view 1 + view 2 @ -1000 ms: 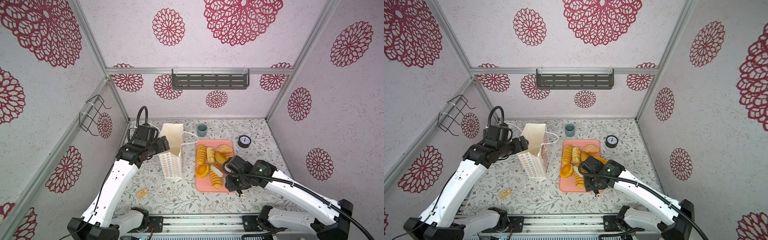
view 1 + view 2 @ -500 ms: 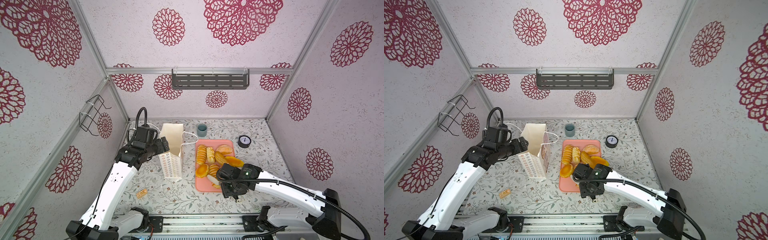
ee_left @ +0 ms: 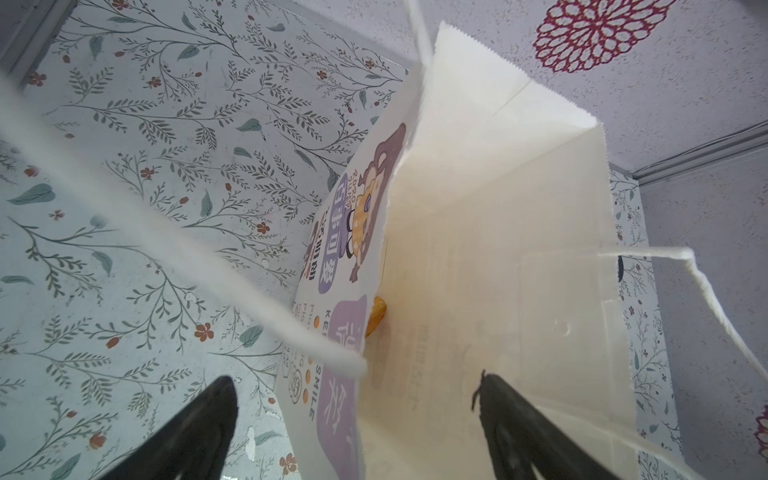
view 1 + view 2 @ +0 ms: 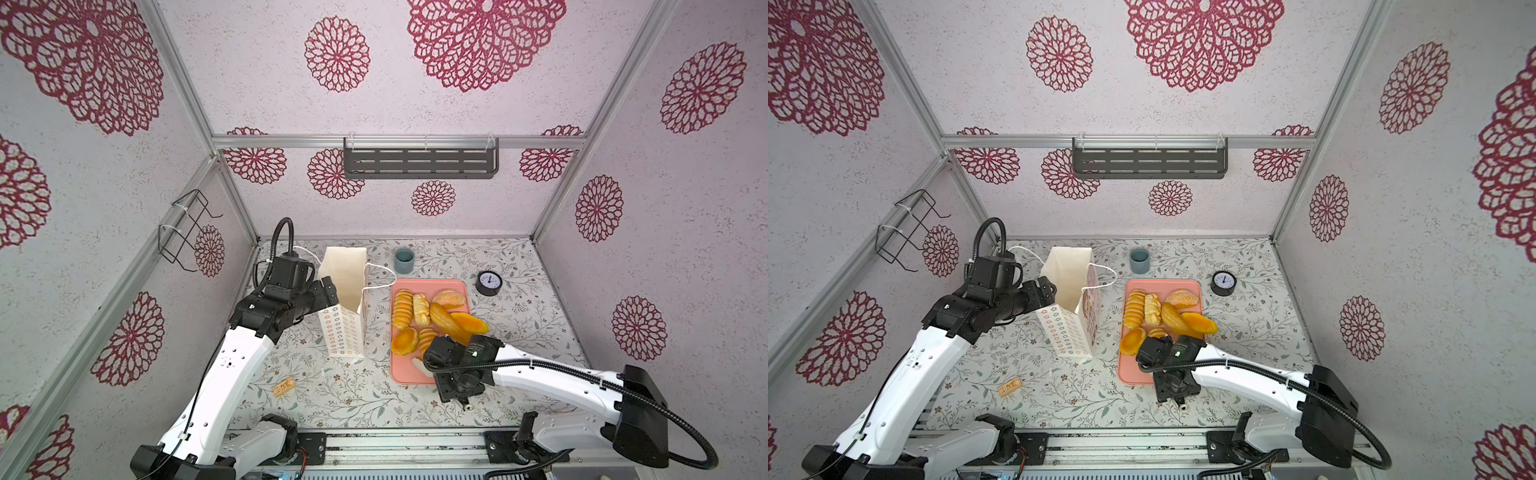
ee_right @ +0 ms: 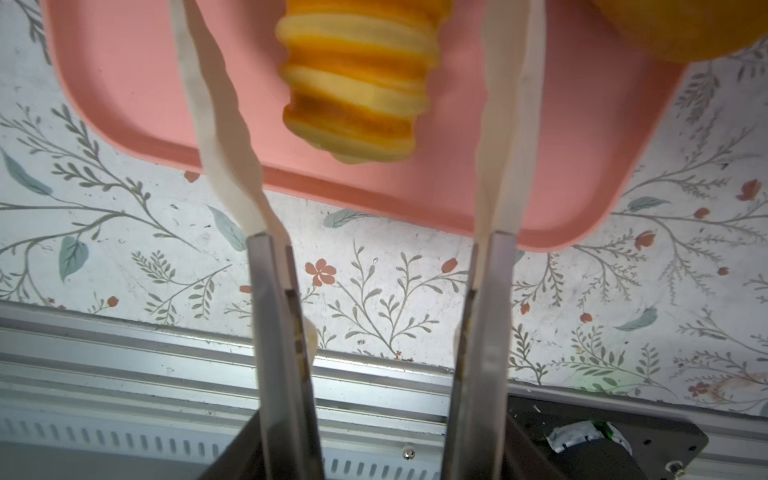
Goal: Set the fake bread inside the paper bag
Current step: 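Pinch the striped spiral pastry with the tongs and lift it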
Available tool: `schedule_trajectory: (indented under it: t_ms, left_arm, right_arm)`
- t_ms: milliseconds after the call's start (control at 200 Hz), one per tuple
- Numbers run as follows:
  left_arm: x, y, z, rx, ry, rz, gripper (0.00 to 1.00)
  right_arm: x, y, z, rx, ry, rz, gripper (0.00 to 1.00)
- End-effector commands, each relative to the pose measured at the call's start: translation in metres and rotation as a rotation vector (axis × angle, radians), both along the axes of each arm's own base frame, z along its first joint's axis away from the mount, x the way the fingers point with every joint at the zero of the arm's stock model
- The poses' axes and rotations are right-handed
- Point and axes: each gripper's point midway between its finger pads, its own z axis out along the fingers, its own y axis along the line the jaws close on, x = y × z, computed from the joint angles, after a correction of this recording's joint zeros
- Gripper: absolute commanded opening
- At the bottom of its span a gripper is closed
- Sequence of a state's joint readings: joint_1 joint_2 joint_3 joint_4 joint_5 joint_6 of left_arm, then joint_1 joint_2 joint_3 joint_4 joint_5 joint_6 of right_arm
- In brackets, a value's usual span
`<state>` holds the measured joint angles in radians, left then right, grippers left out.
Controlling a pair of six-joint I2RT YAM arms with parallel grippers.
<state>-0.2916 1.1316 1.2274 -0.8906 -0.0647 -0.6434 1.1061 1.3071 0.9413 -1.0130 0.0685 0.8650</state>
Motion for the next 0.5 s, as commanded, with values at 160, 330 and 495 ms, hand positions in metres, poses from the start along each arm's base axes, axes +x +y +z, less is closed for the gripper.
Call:
schedule_trajectory:
  t_ms: [160,330,495]
  left_arm:
    - [0.004,0.002,0.003,-0.002,-0.026,0.007,0.94]
    - [0.005,0.002,0.006,-0.001,-0.031,0.009,0.94]
    - [0.006,0.002,0.009,0.000,-0.036,0.011,0.94]
  right_arm:
    - [0.002,-0.011,-0.010,-0.042,-0.031,-0.035,0.56]
    - [0.000,-0.015,-0.012,-0.045,-0.033,-0.043,0.50]
    - [0.002,-0.015,0.001,0.004,-0.067,-0.059,0.40]
